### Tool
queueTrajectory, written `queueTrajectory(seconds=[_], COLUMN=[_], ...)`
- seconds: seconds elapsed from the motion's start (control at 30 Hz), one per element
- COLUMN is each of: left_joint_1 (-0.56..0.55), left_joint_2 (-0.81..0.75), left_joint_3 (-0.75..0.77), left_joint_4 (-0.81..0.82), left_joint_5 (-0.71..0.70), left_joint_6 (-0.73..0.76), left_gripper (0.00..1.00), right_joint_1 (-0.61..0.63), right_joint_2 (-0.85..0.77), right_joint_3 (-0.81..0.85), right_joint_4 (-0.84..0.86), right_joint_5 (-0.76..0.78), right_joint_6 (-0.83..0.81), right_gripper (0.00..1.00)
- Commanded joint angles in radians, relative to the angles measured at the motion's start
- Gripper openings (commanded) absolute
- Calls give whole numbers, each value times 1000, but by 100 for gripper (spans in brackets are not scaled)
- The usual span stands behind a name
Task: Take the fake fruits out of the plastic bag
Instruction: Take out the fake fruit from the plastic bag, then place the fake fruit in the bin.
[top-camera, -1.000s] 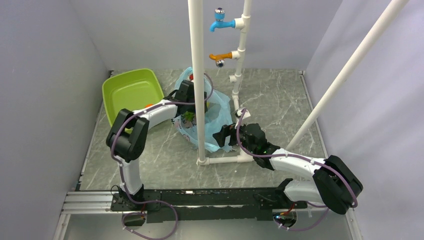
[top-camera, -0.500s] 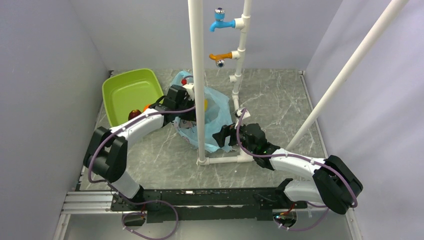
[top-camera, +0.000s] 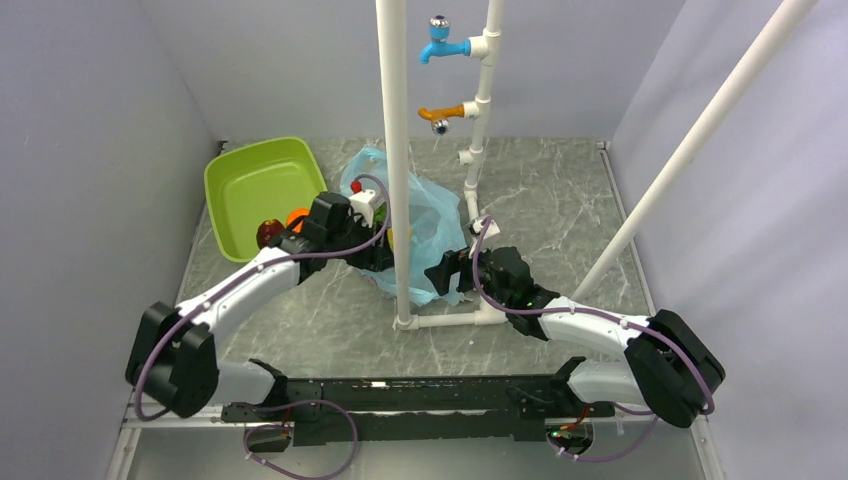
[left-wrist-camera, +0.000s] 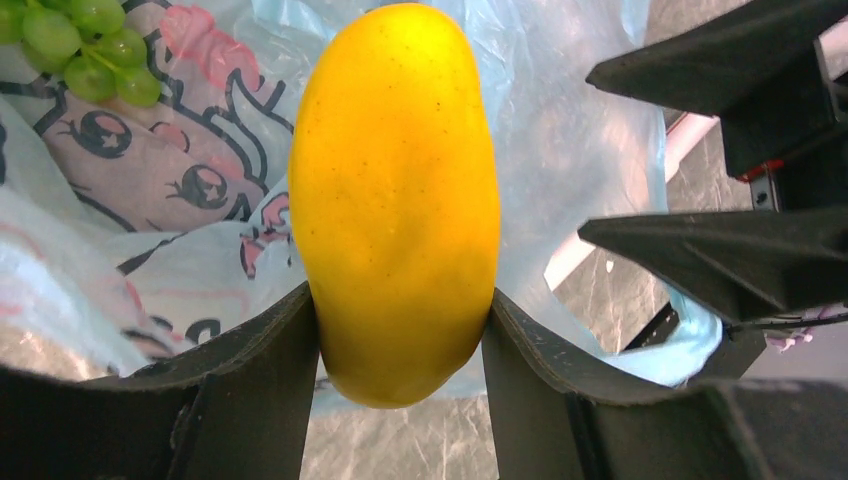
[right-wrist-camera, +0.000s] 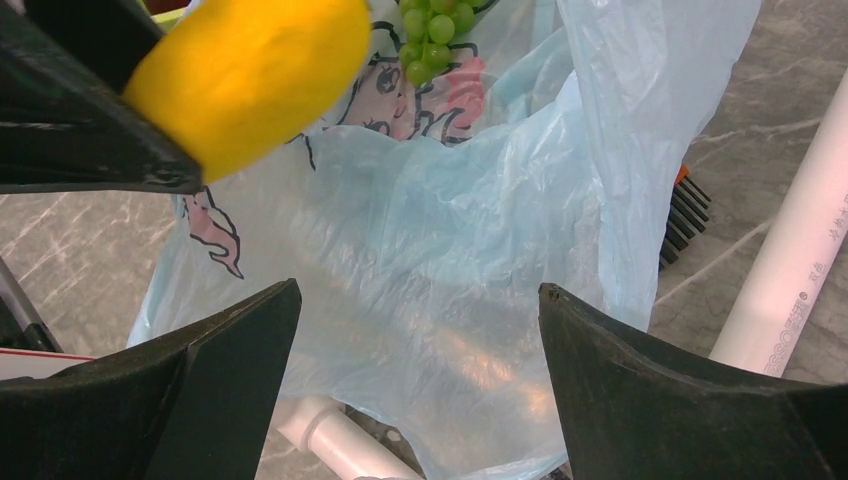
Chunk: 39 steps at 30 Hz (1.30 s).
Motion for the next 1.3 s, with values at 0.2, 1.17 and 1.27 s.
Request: queueTrajectory(seconds=[0.2,1.17,1.27], left_joint_1=[94,821,839], left_joint_2=[-305,158,221], left_joint_3=[-102,182,187], left_joint_4=[-74,-154,-147], left_joint_5=[-169,-191,-188], left_joint_6=[32,101,90], left_gripper=[39,42,43], right_joint_1=[-2,-2,-2], right_joint_2=[17,38,43], right_joint_3=[20,25,28], right_joint_4=[50,53,51], right_joint_5=[-4,-4,-3], right_joint_6=[-10,-12,-14], right_gripper=[92,92,92])
